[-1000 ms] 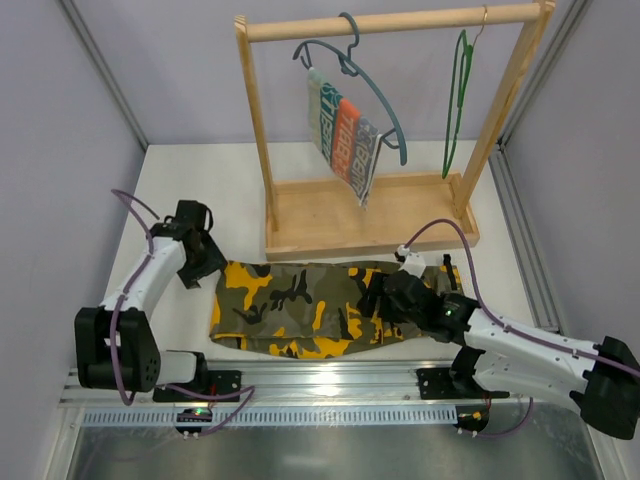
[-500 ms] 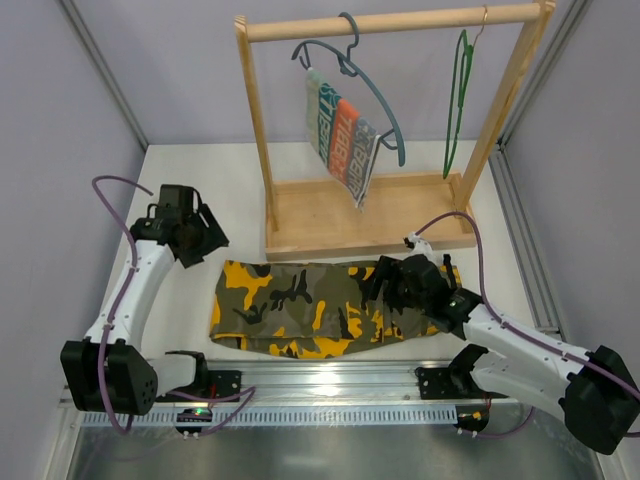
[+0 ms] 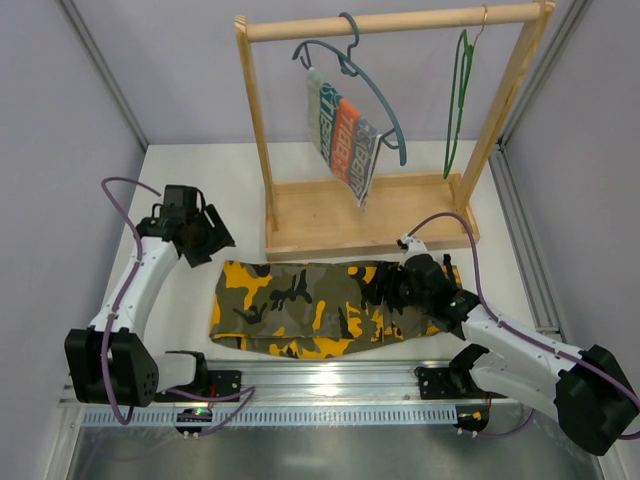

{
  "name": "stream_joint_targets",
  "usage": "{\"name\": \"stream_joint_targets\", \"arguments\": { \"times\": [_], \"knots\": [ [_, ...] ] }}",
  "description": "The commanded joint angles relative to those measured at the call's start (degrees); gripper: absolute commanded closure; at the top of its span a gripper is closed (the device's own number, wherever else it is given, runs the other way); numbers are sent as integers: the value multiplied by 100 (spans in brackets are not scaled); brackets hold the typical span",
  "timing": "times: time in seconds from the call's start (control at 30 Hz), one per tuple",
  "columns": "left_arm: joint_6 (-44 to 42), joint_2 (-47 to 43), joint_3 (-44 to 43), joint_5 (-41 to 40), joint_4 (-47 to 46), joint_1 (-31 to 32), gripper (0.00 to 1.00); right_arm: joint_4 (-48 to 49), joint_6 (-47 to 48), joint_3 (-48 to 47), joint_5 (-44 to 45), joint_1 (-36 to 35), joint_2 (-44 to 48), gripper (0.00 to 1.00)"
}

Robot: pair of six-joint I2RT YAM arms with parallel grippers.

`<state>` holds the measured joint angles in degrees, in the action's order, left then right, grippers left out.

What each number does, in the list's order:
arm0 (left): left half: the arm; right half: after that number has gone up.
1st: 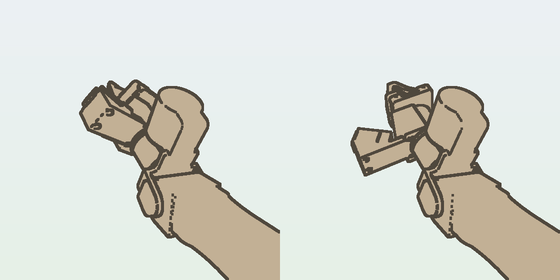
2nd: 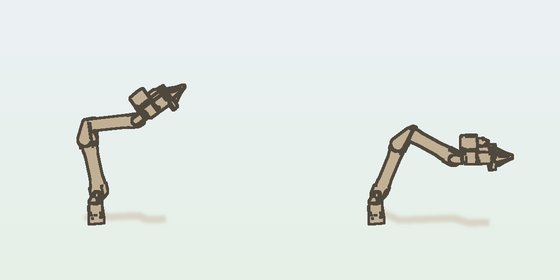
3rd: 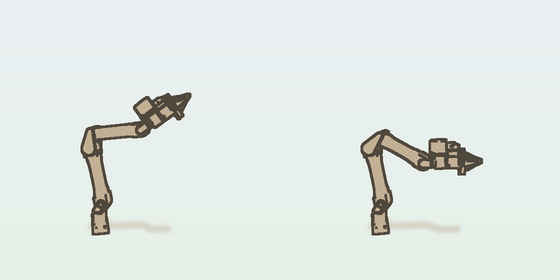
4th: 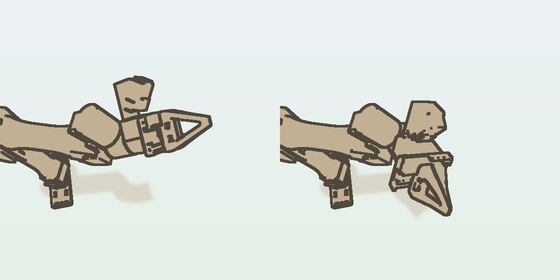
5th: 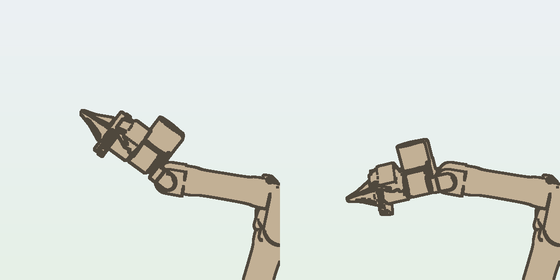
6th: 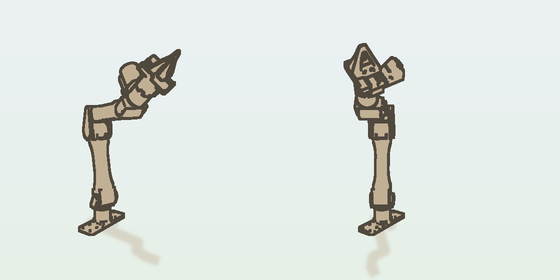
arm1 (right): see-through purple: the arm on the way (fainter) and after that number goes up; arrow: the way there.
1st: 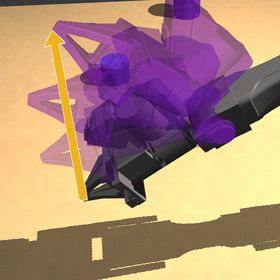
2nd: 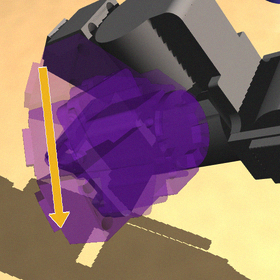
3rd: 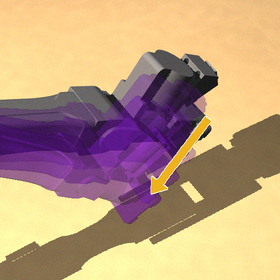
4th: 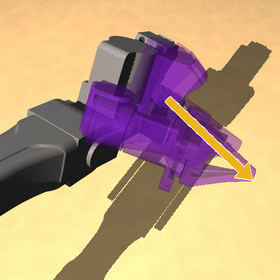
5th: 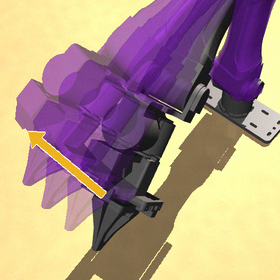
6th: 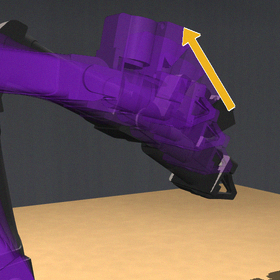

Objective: Place the trousers on the hanger
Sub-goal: Fold the trousers

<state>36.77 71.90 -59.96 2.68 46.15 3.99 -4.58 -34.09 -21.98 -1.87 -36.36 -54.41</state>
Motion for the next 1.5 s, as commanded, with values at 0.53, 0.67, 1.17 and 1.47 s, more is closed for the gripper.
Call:
{"name": "stream_joint_targets", "arguments": {
  "times": [0.53,0.67,1.17,1.47],
  "knots": [
    [5,70,450,215,-721,-12,31,-637,905,-954,1071,15,413,89],
    [-47,0,477,303,-853,-12,31,-2717,571,-1773,1829,6,186,96],
    [-162,-176,1021,620,-1002,391,26,-5825,341,-3409,2849,603,-412,96],
    [277,-431,1663,857,-1530,945,25,-6353,473,-4024,3078,1183,-482,96]
  ]
}}
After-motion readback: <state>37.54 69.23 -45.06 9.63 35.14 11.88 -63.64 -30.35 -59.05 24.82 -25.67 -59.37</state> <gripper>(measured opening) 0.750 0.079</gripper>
